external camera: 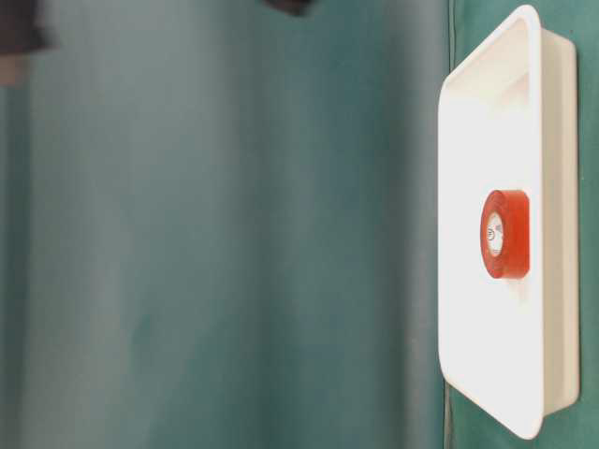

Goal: Pick up the tape from a random location and place it into the white case.

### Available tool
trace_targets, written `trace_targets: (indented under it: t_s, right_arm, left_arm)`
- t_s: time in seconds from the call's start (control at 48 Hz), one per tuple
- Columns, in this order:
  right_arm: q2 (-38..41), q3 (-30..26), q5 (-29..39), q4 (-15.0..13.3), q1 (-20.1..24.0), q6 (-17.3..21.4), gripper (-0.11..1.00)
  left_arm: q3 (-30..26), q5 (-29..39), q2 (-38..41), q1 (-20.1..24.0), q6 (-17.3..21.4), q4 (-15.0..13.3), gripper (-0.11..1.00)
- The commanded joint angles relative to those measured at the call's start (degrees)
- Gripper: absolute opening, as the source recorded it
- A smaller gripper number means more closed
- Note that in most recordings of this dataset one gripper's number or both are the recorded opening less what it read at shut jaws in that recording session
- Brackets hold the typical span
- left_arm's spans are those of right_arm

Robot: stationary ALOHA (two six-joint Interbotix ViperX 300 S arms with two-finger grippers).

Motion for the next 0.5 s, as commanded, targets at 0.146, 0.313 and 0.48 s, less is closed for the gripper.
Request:
trace_targets:
  t_s: [0.146, 0.313, 0.48]
  right_arm:
    - [-4.5, -5.5, 7.2, -0.8, 0.2, 0.2, 0.25]
    - [-4.7, -6.9, 9.7, -0.8, 0.2, 0.2, 0.25]
    - [-4.7, -7.0, 9.7, -0.7, 0.2, 0.2, 0.25]
  left_arm:
    - [-1.0, -0.5, 0.4, -0.1, -0.1, -0.2, 0.83]
    - [-1.0, -0.5, 0.4, -0.2, -0.1, -0.2, 0.83]
    - [-1.0, -0.5, 0.4, -0.1, -0.1, -0.2, 0.83]
